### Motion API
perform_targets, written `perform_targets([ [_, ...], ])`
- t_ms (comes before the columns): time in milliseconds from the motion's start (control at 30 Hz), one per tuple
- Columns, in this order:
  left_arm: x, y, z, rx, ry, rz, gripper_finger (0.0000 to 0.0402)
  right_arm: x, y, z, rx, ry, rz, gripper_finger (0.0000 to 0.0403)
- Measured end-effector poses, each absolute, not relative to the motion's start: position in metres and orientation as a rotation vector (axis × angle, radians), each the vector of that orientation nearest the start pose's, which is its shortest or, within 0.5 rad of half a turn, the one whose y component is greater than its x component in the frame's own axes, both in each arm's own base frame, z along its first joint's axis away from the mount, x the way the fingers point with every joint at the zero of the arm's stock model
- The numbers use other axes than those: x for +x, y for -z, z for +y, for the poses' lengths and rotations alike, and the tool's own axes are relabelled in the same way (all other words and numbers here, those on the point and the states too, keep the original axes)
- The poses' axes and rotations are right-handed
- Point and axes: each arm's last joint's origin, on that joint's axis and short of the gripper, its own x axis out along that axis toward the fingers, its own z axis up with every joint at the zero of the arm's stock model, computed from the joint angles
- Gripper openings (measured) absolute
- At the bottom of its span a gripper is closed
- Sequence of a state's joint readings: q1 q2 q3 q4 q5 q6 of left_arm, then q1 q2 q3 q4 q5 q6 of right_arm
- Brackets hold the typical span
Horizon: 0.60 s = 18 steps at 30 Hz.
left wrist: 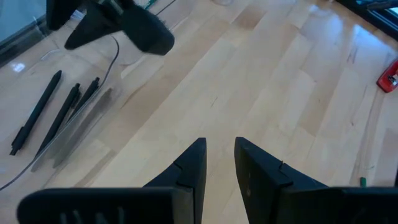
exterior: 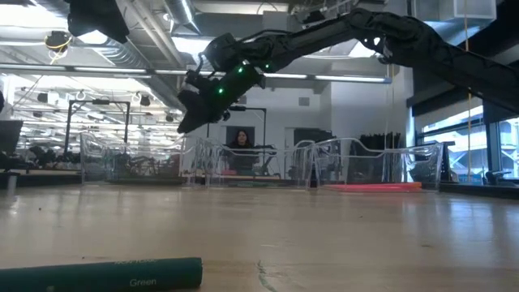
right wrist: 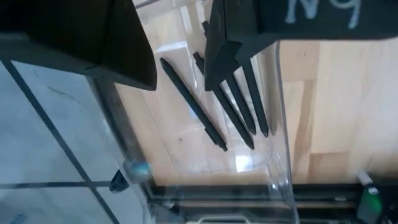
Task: Sort crayons/erasers/pens/pencils in bins
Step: Put the green crayon into the middle transparent bin
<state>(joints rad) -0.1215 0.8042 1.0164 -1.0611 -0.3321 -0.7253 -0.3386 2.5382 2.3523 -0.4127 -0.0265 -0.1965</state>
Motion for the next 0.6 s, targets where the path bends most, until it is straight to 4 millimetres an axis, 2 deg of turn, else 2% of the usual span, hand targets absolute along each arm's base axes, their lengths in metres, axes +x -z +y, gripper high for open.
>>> perform_targets([
  [167, 0.127, -0.332, -0.006, -0.488, -0.484, 0.713, 0.0076, 0.528, -0.244, -0.184, -0.076, 0.247, 0.597, 0.0138],
  [267, 0.127, -0.332, -0.006, -0.487, -0.485, 0.716, 0.0076, 0.515, -0.266, -0.179, -0.089, 0.232, 0.631, 0.0138],
  [433, 0.127, -0.332, -0.006, -0.483, -0.483, 0.716, 0.0076, 0.484, -0.326, -0.157, -0.16, 0.174, 0.654, 0.0138],
  [600, 0.13, -0.332, -0.008, -0.403, -0.441, 0.736, 0.0076, 0.457, -0.367, -0.124, -0.222, 0.097, 0.693, 0.0138],
])
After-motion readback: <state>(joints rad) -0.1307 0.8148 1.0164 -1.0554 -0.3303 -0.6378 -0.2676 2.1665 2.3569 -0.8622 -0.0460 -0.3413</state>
